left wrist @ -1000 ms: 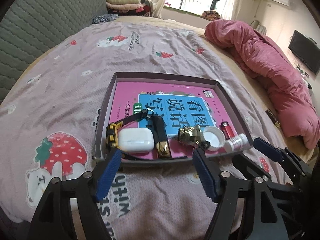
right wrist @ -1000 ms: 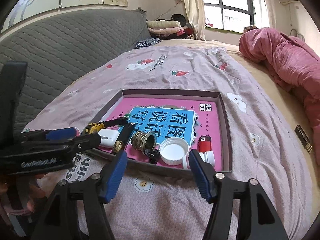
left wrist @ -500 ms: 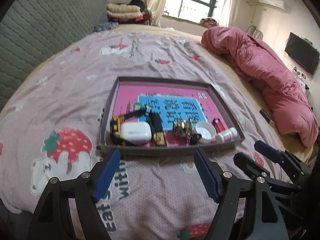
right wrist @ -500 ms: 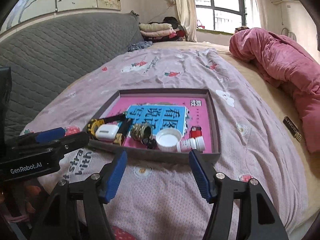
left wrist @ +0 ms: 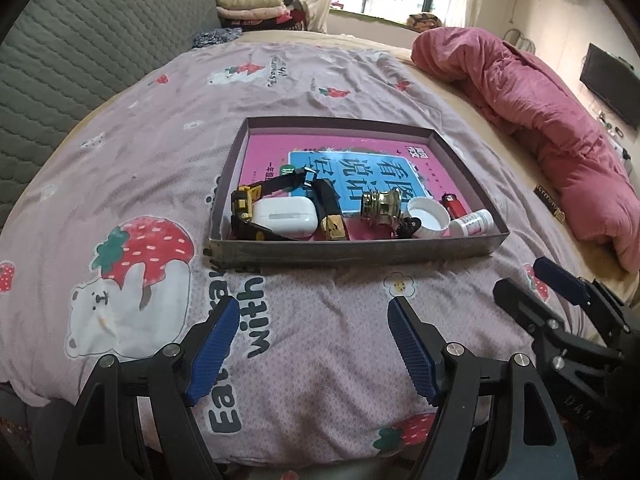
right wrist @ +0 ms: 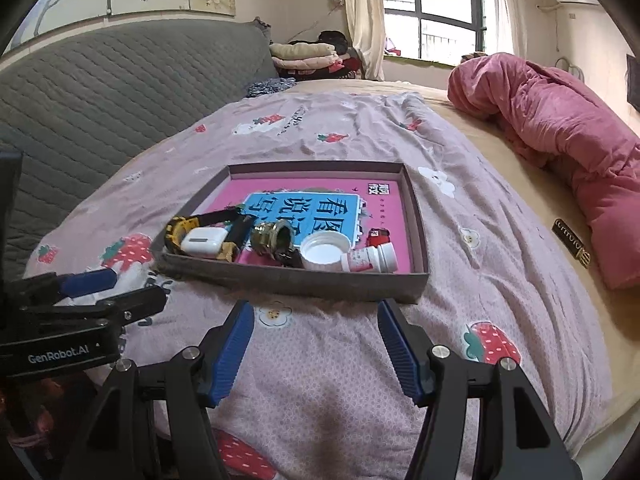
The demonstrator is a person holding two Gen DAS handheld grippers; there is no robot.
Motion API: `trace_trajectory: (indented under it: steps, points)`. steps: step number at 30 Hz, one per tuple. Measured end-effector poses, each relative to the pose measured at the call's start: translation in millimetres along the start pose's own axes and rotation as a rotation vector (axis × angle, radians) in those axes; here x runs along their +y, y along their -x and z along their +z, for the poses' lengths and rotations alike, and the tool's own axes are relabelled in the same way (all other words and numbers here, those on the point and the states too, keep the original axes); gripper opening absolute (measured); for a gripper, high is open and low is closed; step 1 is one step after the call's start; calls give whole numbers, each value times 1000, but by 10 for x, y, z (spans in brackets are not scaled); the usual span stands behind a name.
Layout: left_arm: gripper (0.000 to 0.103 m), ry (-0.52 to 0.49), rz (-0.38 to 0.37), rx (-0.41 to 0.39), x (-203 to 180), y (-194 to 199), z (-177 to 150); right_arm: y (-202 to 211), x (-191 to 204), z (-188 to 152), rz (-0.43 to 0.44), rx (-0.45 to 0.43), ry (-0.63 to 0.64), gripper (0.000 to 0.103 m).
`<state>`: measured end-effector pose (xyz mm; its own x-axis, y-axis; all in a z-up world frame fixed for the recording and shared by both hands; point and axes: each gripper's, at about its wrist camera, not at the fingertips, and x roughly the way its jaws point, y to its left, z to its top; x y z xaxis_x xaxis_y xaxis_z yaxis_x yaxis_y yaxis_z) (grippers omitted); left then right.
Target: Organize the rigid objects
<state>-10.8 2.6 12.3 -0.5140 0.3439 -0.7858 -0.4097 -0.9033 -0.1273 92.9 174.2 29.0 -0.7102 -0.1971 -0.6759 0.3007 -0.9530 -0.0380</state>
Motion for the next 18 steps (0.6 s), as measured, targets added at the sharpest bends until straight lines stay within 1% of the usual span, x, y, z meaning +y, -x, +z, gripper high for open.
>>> trace_trajectory:
  steps: [3, 7, 12, 18]
  points:
    - [78, -2, 15, -5, -17, -43, -20, -64, 15, -45, -7, 11, 10, 64]
    - [78, 0, 40, 19, -21, -159, -52, -159, 20, -73, -10, 14, 15, 64]
    - [78, 2, 64, 42, -19, -274, -66, -268, 18, -112, -19, 45, 18, 64]
    - [78, 8, 59, 63, -30, -369, -72, -336, 19, -146, -25, 63, 18, 64]
